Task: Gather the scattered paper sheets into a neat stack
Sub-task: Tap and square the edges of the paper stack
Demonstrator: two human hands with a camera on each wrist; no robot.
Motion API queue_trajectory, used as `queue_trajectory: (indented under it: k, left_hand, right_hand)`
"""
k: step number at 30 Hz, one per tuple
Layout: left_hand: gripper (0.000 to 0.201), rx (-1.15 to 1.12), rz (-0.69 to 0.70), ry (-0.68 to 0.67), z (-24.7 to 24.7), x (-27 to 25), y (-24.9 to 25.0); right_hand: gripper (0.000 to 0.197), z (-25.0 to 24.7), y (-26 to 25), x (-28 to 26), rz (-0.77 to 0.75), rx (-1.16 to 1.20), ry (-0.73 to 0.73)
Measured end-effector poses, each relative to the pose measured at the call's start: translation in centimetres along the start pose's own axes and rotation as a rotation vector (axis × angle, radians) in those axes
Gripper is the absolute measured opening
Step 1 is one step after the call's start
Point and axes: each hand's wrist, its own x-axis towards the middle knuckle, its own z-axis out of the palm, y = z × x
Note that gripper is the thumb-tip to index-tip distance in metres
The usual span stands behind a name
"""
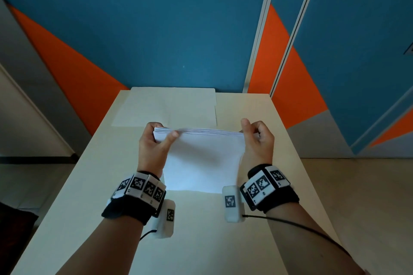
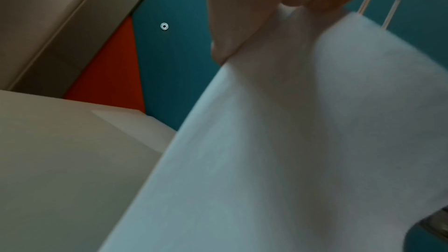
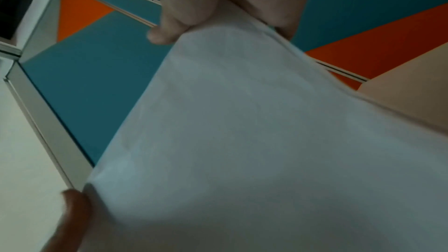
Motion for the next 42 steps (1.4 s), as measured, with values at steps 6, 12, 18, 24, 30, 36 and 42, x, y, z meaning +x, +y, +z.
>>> queue_trajectory:
  k: [6,12,18,24,30,36,42]
  left_hand:
    - [0.011,0.064,-0.141,-0.175,-1.1,0.4,-1.5]
    - [0.023,-0.089,-0.089,-0.072,-0.6,3.7,1.2]
    - [0.019,-0.095,-0.109,-0.246,-1.6,4.8,1.5]
    - [0.022,-0.038,-0.215,-0.181,-1.4,3.4,-1.2]
    - [0.019,-0.021,-0.201,-0.118,-1.0,3.0,-2.3]
    - [0.029,0.189,-0.568,-0.132,-2.4,1.2,-10.2]
    - [0.051,0.107,-0.543,-0.209,-3.8,2.3,-9.4]
  right_hand:
    - [0.076,-1.2,1.0,1.0,0.04,0.014,-0.388]
    - [0.033,-1.2,1.1,1.6,0.271,-0.185,-0.441]
    - [0.026,-0.6,2.5,1.2,0.42,-0.155,-0.261]
    - [0.023,1.6,2.4,0.5,0.338,-0.12,-0.204]
    - [0.024,2.3,3.8,-0.5,0.359,-0.119,-0.142]
    - [0.027,0.6,8.9,-3.0,0.564,-0.364,-0.298]
    - [0.017,0.5,7.2,-2.3,0.583,-0.382,-0.36]
